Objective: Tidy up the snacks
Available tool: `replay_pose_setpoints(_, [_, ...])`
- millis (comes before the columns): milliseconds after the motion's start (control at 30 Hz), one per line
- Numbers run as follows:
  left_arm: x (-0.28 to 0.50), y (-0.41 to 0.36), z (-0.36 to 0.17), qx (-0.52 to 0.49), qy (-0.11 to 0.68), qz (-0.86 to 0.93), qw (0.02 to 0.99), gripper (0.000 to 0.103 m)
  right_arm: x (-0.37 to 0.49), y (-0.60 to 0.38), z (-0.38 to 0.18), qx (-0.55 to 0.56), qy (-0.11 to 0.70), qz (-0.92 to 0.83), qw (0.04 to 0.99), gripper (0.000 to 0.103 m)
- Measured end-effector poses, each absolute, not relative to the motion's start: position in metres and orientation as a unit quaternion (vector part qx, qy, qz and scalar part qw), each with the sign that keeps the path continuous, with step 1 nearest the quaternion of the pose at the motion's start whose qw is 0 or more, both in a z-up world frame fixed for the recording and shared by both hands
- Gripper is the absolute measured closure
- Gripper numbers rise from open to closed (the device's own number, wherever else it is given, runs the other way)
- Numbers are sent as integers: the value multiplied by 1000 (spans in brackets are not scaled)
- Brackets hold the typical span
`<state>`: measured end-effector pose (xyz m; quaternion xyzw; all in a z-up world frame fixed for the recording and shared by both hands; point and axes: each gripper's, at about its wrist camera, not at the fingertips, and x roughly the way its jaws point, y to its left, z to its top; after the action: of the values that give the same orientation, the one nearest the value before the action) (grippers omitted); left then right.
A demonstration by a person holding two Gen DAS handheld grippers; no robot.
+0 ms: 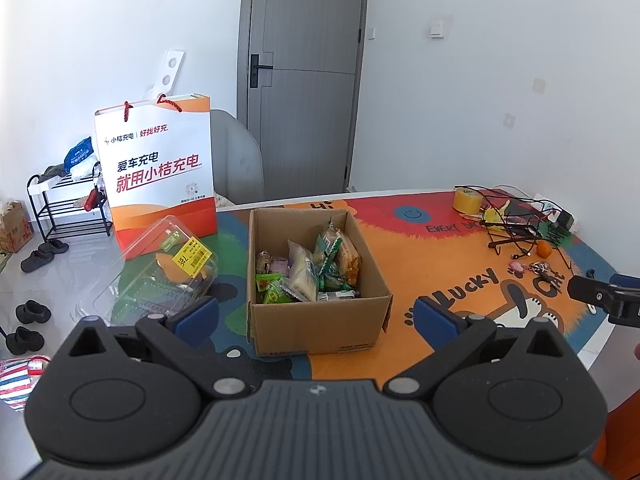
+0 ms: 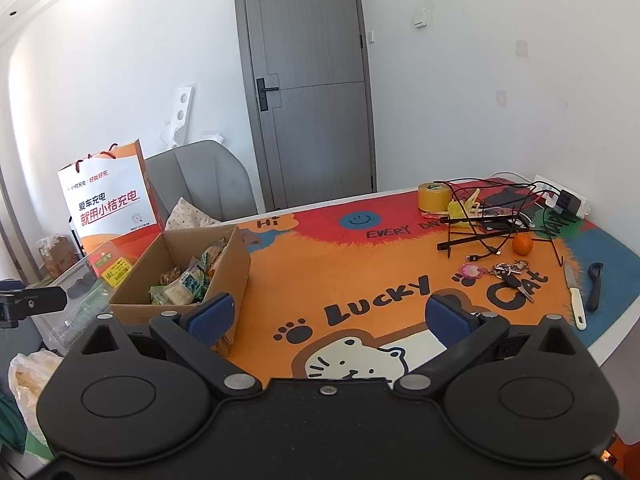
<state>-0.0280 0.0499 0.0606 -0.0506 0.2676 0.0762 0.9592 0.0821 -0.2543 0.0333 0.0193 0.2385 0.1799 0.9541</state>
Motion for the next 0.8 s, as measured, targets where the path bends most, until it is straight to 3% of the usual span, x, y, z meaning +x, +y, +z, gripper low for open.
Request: replay_pose_setpoints(800, [-27, 54, 59, -58, 271, 76, 958, 0, 86, -256, 28, 20, 246, 181, 952, 0])
